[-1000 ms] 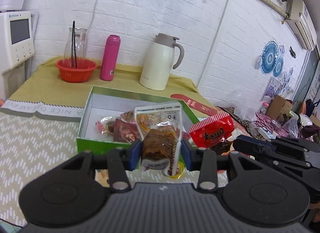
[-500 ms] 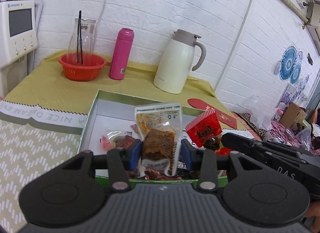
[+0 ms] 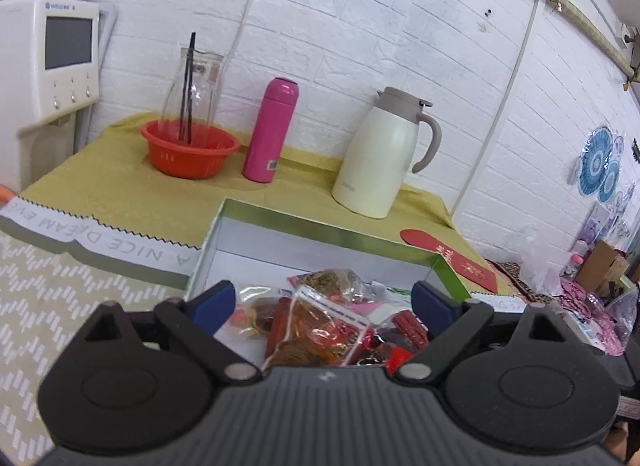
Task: Organize snacks
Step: 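Carry the red candy bag into the green box while the left gripper carries the clear dried-meat bag there, then open both grippers over the box and withdraw them, then grasp the yellow jelly cup with the right gripper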
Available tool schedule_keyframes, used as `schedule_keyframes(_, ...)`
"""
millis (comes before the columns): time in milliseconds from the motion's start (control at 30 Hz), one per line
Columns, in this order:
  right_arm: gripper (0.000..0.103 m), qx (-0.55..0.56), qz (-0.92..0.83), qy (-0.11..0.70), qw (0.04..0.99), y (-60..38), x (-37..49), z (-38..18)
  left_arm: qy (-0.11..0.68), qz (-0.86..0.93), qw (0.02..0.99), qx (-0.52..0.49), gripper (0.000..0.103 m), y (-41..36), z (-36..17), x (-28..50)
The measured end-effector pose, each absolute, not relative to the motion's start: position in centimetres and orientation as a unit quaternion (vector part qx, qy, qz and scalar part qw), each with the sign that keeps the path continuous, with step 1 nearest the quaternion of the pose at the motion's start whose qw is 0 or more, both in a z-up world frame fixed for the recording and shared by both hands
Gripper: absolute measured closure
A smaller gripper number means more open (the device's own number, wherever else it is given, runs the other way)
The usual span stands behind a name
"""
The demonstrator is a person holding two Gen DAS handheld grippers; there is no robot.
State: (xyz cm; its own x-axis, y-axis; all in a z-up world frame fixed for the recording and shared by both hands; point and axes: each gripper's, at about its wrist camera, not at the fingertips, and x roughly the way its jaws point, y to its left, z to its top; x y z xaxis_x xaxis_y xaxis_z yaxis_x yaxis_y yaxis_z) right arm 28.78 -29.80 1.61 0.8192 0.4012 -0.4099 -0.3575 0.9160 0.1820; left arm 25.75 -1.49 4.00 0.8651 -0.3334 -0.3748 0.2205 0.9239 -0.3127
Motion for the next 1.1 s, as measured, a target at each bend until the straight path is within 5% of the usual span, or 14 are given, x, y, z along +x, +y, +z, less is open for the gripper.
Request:
schedule_keyframes(733, 0.0, -0.033, 0.23, 0.191, 0.954, -28.4, 21.0, 6.7, 0.238, -0.163, 0.947, -0.138, 0.01, 1.8, 8.6, 15.8)
schedule_keyframes(1100, 0.0, -0.104, 0.281, 0.201, 0.933, -27.2, 14.8, 5.0, 0.265, -0.148, 0.941, -0.15, 0.01, 5.0, 5.0, 9.3)
